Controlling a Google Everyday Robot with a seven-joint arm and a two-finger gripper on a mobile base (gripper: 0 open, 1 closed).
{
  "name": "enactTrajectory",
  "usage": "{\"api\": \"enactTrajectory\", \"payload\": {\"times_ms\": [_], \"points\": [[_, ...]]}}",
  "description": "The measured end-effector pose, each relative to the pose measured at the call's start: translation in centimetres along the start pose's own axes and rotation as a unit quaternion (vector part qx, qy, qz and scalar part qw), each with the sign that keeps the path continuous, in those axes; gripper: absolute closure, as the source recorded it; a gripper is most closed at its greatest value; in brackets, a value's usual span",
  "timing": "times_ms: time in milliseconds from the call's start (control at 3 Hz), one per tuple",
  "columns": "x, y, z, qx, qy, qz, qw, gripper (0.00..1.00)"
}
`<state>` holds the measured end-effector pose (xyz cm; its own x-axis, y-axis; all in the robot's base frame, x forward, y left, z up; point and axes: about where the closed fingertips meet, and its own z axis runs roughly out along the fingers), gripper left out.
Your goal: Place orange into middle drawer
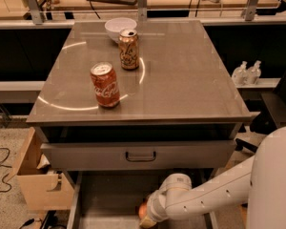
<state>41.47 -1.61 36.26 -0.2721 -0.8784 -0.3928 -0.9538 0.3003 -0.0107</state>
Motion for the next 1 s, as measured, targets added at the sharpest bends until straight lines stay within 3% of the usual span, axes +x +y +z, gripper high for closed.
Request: {"api": "enactTrajectory", "payload": {"times_ms": [667, 1000], "points": [[-0.03, 0.04, -0.04, -0.001, 0.0, 0.0, 1.0, 0.12], [-0.04, 0.1, 0.01, -0.001, 0.0, 0.0, 1.0, 0.0]]}}
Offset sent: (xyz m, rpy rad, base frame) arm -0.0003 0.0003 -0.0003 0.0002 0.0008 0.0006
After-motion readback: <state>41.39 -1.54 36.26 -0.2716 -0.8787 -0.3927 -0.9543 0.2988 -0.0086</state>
